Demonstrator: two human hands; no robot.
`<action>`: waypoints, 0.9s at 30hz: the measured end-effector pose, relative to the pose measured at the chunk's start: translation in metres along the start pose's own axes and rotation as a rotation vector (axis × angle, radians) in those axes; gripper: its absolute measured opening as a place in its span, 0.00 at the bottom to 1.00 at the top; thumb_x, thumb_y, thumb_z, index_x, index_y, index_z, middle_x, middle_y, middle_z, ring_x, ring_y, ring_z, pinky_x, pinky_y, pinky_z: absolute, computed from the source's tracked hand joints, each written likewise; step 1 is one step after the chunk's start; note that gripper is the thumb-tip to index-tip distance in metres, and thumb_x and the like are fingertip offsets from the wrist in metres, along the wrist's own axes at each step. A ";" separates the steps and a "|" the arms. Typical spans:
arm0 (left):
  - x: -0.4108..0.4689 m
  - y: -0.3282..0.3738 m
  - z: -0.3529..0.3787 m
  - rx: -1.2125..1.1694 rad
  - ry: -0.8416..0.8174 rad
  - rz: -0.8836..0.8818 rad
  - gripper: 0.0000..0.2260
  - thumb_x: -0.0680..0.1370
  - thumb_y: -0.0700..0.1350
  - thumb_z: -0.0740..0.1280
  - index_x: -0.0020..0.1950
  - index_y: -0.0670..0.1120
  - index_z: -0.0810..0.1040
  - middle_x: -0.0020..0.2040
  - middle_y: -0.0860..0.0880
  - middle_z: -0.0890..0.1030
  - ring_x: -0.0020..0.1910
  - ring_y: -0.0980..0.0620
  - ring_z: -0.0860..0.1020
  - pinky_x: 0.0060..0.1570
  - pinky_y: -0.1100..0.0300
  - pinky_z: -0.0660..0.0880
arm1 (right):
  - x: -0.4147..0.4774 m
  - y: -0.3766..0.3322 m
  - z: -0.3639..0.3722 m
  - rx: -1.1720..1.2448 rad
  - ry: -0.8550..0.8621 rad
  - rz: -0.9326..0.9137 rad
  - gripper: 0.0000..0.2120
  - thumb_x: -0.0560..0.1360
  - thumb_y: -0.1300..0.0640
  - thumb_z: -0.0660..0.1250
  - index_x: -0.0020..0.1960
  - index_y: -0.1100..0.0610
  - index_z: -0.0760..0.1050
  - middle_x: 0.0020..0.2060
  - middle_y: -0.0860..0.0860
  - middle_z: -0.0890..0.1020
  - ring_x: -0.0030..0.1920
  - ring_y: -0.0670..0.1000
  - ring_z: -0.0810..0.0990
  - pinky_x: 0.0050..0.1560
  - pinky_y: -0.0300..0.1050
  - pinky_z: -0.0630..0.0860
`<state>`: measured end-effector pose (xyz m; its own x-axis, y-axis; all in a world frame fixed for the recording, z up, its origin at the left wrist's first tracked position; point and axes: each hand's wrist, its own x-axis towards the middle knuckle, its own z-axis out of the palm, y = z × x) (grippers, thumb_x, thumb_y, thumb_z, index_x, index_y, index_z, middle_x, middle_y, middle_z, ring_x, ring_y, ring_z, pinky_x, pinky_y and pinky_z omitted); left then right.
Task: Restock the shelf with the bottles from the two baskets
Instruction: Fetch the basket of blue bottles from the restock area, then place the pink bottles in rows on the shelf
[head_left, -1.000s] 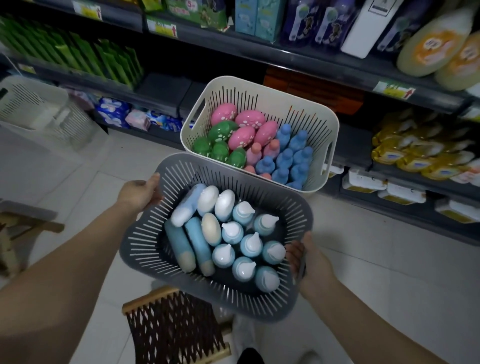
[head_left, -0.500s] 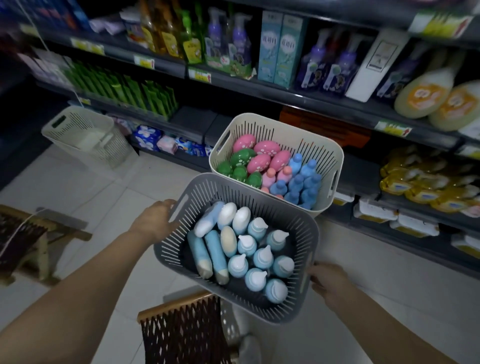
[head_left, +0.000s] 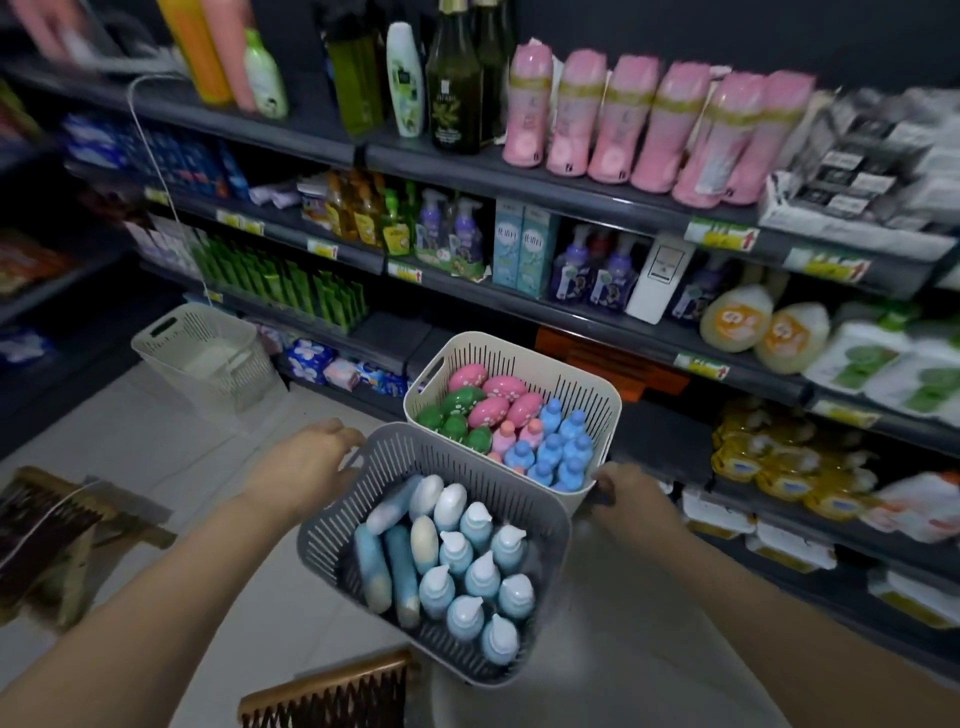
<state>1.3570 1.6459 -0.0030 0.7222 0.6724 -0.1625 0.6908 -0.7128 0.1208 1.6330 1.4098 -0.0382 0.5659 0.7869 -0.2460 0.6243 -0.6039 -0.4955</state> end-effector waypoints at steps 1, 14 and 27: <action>0.001 0.008 -0.003 0.015 0.019 -0.004 0.16 0.77 0.51 0.64 0.65 0.52 0.72 0.58 0.50 0.74 0.57 0.48 0.75 0.51 0.54 0.74 | 0.003 0.000 -0.012 -0.017 0.004 -0.031 0.12 0.72 0.60 0.67 0.55 0.57 0.76 0.48 0.51 0.75 0.51 0.53 0.76 0.45 0.41 0.68; 0.047 0.170 0.005 -0.082 0.118 -0.186 0.18 0.75 0.51 0.67 0.64 0.49 0.75 0.58 0.49 0.76 0.58 0.45 0.75 0.55 0.52 0.73 | 0.101 0.089 -0.119 -0.099 -0.042 -0.329 0.15 0.73 0.58 0.65 0.60 0.54 0.75 0.55 0.51 0.77 0.58 0.52 0.76 0.56 0.48 0.74; 0.050 0.224 0.036 -0.082 0.137 -0.401 0.17 0.77 0.54 0.65 0.64 0.52 0.74 0.57 0.51 0.77 0.58 0.48 0.75 0.49 0.54 0.74 | 0.177 0.121 -0.120 -0.180 -0.218 -0.510 0.16 0.74 0.58 0.65 0.62 0.54 0.73 0.57 0.50 0.75 0.60 0.51 0.73 0.59 0.48 0.73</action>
<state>1.5467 1.5130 -0.0195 0.3901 0.9171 -0.0820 0.9142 -0.3752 0.1530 1.8733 1.4605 -0.0418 0.0575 0.9803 -0.1890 0.8811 -0.1389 -0.4521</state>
